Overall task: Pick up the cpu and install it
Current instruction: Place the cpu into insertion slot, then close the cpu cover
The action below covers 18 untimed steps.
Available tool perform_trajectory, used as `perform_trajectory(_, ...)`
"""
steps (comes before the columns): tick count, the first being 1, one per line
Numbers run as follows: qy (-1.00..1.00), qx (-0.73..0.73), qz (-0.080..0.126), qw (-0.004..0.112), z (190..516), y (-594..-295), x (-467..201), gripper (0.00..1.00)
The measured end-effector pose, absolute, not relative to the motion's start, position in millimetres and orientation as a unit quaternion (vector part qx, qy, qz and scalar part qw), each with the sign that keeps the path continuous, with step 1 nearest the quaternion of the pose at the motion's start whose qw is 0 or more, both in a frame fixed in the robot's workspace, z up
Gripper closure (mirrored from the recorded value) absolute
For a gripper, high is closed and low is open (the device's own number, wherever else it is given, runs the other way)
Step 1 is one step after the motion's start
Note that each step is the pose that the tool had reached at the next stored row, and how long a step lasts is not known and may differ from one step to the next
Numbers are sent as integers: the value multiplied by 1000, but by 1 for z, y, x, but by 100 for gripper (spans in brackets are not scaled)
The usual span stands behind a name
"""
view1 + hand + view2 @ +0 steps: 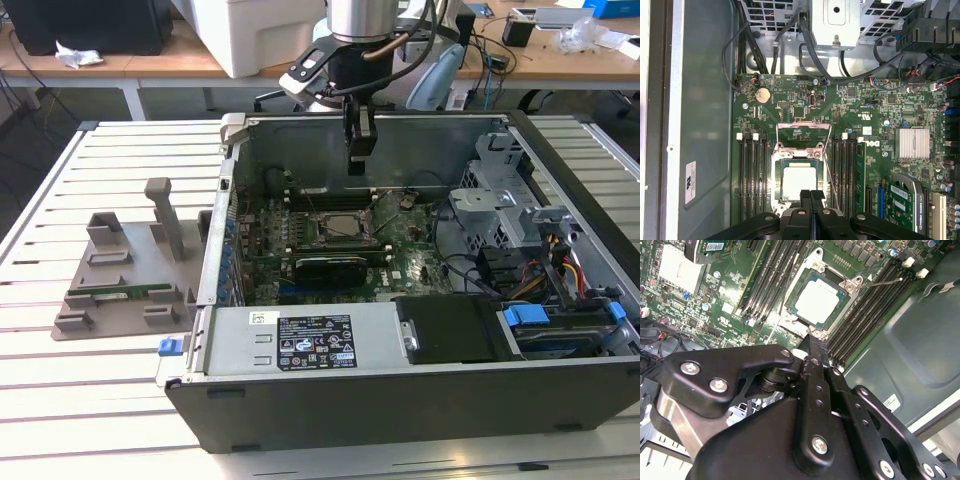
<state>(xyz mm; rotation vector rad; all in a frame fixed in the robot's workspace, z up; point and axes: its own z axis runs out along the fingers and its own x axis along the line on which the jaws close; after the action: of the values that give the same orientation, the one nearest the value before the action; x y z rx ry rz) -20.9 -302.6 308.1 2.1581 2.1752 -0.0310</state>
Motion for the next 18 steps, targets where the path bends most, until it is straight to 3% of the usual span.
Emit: perform_trajectory(18, 709, 704, -11, 38, 308, -303, -2, 89)
